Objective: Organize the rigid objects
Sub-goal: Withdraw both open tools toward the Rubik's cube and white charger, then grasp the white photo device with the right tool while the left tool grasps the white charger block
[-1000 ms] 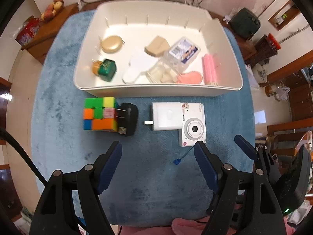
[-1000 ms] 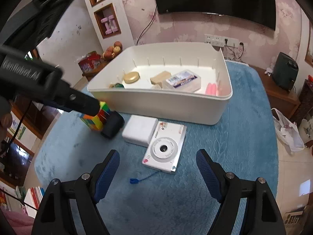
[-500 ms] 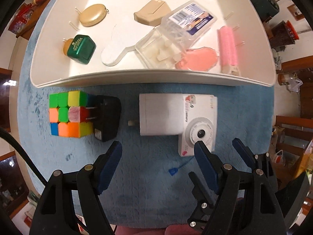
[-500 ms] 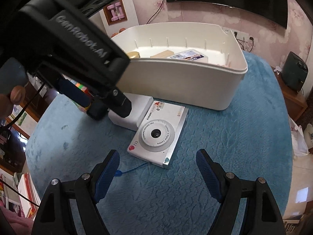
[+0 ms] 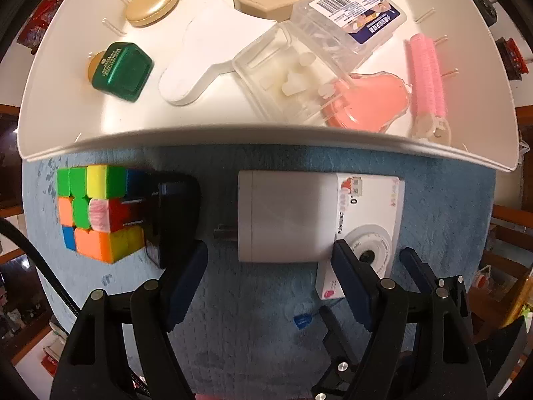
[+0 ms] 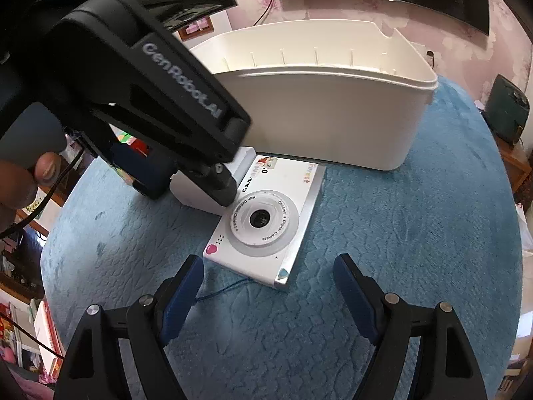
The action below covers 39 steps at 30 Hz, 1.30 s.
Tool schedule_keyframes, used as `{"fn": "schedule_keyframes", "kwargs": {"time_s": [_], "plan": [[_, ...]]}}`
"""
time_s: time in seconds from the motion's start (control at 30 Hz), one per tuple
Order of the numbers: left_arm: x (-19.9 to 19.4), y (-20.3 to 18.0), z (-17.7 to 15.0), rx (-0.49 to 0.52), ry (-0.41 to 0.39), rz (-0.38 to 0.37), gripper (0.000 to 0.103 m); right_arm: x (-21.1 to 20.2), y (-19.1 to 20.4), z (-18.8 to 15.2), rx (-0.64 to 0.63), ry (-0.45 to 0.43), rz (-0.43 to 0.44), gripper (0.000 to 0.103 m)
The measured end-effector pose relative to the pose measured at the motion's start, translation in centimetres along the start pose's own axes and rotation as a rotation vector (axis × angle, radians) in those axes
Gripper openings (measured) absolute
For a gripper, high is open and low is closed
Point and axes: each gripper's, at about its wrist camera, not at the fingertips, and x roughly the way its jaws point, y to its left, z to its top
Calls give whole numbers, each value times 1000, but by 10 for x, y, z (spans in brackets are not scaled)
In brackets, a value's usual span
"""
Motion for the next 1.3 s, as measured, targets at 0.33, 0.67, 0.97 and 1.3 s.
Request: {"fn": "schedule_keyframes", "kwargs": {"time_s": [0.33, 0.67, 0.97, 1.3], "plan": [[-5, 5, 14, -8, -25, -10, 79, 9, 9, 6, -35, -22, -9, 81], [-14, 26, 28, -62, -33, -40, 79, 27, 30, 18, -75, -11, -92, 82], [-13, 40, 20, -94, -38, -81, 80, 40, 49, 29, -90, 7, -144, 73], [3, 58, 25, -105, -51, -128, 70, 34, 50, 28, -74, 34, -118, 61]]}}
